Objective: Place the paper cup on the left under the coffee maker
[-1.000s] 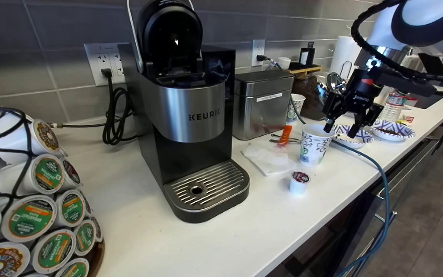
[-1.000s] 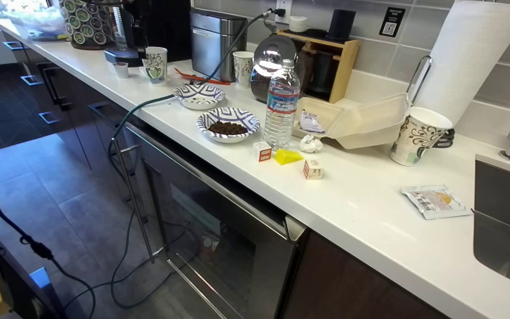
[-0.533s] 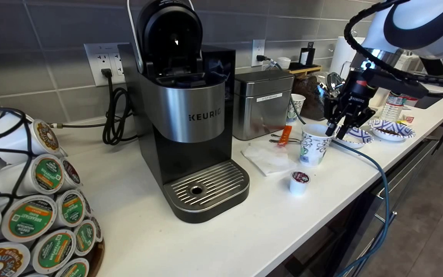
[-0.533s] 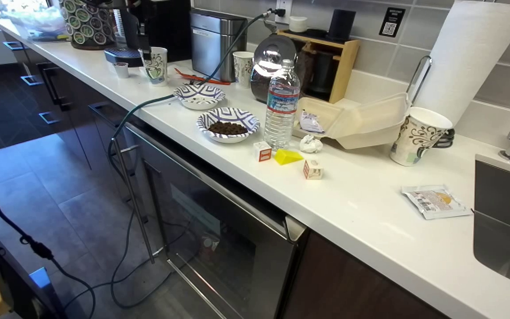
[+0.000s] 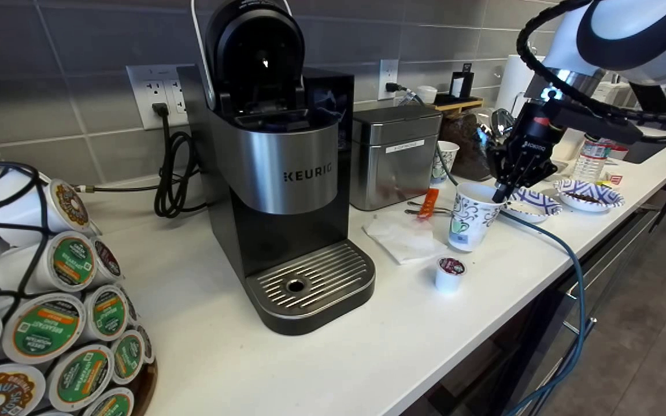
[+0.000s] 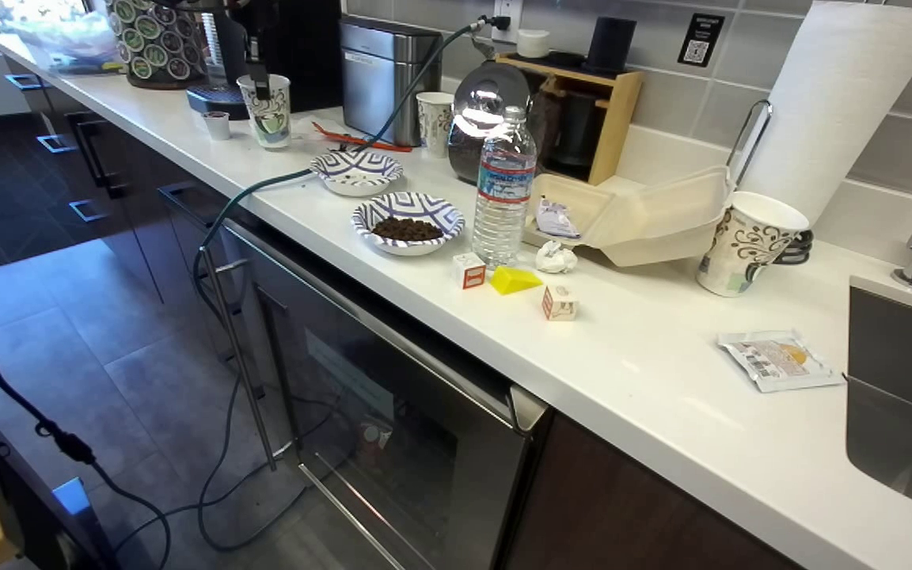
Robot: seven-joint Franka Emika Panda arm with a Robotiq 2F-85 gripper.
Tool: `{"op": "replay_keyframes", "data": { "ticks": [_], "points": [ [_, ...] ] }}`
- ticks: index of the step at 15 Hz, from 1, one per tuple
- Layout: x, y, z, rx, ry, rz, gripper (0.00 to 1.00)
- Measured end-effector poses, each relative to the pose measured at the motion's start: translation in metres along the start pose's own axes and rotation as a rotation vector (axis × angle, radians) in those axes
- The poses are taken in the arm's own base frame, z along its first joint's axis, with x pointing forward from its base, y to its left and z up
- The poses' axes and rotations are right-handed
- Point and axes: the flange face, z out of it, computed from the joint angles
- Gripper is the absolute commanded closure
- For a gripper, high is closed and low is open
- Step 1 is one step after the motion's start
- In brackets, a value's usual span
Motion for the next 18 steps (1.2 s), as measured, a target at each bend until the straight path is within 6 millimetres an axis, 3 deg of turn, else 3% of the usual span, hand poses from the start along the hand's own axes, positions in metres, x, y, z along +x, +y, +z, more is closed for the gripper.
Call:
{"op": "replay_keyframes", "data": {
  "ticks": [5, 8, 14, 18],
  "points": [
    [-0.021, -0.018, -0.037, 0.012, 0.026, -0.043, 0.99],
    [-0.049, -0.032, -0.059, -0.014, 0.007, -0.109, 0.99],
    [-0.136, -0.107, -0.072, -0.024, 0.014, -0.346, 0.99],
    [-0.163, -0.145, -0.073, 0.026, -0.014, -0.457, 0.96]
  ]
}}
